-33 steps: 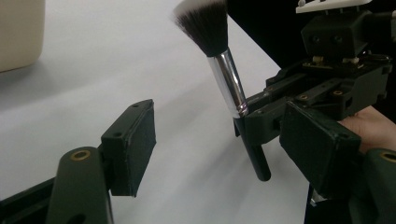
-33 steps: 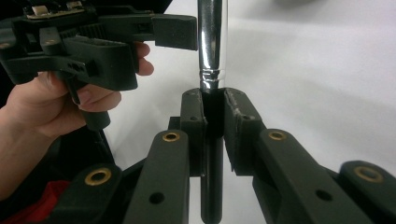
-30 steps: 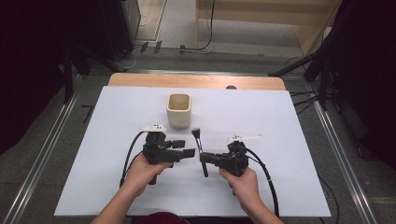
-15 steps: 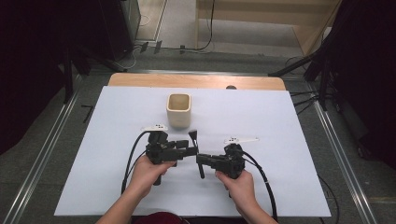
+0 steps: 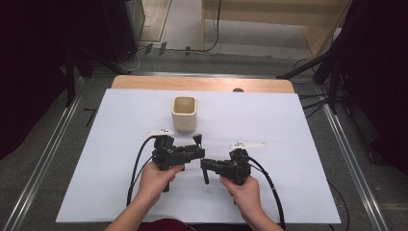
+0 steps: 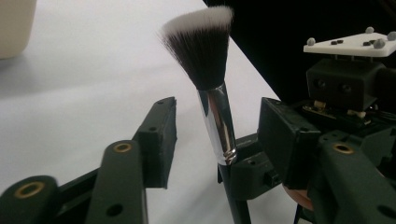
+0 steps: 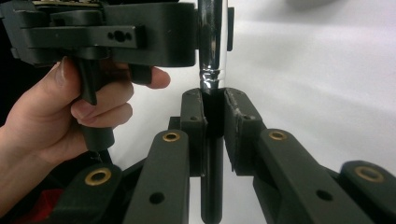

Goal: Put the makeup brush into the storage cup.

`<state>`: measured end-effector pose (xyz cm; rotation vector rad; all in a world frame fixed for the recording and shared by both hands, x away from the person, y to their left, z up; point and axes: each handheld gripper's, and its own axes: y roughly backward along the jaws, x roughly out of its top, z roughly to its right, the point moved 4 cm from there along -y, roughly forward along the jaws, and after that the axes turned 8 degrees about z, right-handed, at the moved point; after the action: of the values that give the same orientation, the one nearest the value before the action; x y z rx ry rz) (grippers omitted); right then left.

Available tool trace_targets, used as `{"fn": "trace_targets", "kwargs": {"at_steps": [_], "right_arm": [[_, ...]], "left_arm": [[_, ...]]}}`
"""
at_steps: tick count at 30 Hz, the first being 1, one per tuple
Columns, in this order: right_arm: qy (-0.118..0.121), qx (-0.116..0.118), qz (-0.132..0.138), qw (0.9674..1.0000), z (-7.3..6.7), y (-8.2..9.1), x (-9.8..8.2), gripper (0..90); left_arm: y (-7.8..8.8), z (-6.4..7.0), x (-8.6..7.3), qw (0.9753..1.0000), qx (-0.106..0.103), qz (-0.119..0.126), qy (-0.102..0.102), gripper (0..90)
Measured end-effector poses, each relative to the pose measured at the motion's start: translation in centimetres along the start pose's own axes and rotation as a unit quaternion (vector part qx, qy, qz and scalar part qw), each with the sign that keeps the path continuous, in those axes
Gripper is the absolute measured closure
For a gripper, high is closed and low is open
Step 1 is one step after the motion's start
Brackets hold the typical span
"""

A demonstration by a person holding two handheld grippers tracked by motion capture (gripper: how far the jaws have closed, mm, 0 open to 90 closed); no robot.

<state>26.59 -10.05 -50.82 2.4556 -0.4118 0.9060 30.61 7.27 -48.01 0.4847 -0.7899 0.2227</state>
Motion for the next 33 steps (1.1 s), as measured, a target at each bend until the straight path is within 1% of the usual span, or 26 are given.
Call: {"fn": "trace_targets", "kwargs": {"at_steps": [3,5,10,12,15,18,22,24,30,33], "right_arm": [[0.001,0.0,0.004,1.0,-0.01,0.0,0.02,80.4],[-0.003,-0.003,0.005,1.0,-0.03,0.03,0.03,80.3],[-0.012,-0.002,0.009,0.9999,-0.09,-0.06,-0.07,80.4],[-0.015,-0.002,0.009,0.9998,-0.06,-0.1,-0.14,80.4],[-0.017,-0.001,0.01,0.9998,-0.04,-0.16,-0.22,80.3],[-0.019,0.001,0.01,0.9998,-0.1,-0.27,-0.28,80.4],[-0.016,0.002,0.011,0.9998,-0.25,-0.36,-0.34,80.4],[-0.015,0.001,0.011,0.9998,-0.28,-0.4,-0.36,80.4],[-0.015,0.001,0.009,0.9998,-0.3,-0.43,-0.41,80.3],[-0.009,0.0,0.009,0.9999,-0.31,-0.49,-0.44,79.8]], "left_arm": [[-0.07,0.07,-0.07,1.0,0.008,0.004,-0.001,52.6],[-0.11,0.11,-0.12,0.9999,0.01,0.01,0.004,54.4],[-0.31,0.05,-0.27,0.9999,0.008,0.009,0.012,56.8],[-0.33,0.05,-0.3,0.9998,0.01,0.01,0.013,58.3],[-0.42,0.09,-0.34,0.9999,0.005,0.009,0.014,61.3],[-0.48,0.12,-0.42,0.9999,0.005,0.008,0.014,65.3],[-0.41,0.06,-0.43,0.9998,0.005,0.009,0.018,73.5],[-0.42,0.03,-0.43,0.9997,0.002,0.01,0.022,74.5],[-0.42,0.02,-0.43,0.9996,-0.005,0.006,0.026,75.9],[-0.4,0.02,-0.42,0.9996,-0.008,0.003,0.027,76.9]]}}
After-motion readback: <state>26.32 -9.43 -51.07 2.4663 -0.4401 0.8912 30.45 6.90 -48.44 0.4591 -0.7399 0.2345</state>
